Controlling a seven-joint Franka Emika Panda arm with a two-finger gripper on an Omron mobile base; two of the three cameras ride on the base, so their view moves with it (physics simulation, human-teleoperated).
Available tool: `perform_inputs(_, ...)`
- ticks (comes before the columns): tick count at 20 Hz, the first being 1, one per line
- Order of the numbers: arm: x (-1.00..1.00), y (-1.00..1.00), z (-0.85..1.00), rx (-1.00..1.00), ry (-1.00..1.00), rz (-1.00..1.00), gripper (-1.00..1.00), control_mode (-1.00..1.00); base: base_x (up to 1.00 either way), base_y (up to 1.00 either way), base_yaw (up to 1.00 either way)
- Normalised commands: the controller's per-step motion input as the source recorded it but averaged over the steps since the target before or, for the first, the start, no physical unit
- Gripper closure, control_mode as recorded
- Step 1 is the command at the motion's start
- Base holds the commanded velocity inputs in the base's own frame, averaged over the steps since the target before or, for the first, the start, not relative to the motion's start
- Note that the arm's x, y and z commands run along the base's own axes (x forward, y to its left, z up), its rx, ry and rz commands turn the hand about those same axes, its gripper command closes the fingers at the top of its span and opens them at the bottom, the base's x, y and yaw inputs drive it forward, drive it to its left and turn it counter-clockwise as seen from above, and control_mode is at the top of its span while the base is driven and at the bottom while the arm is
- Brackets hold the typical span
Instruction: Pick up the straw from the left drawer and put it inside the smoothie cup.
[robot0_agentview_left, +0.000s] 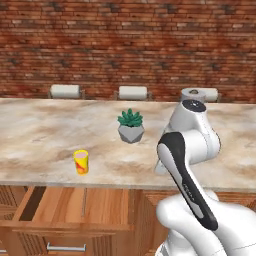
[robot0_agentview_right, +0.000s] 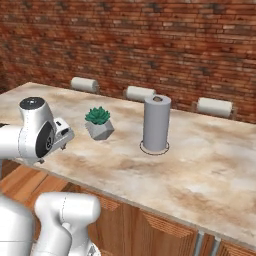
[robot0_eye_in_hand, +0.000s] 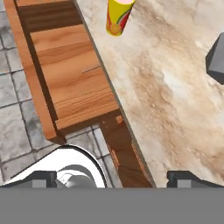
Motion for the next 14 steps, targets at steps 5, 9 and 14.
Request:
perform_inputs(5, 0.0, 0.0, 0.0, 0.0, 0.0, 0.0, -1.0, 1.0, -0.06, -0.25, 0.46)
perform_inputs(9, 0.0, 0.0, 0.0, 0.0, 0.0, 0.0, -1.0, 1.0, 0.0, -0.4, 0.37)
perform_inputs(14, 0.0, 0.0, 0.0, 0.0, 0.0, 0.0, -1.0, 1.0, 0.0, -0.31, 0.28)
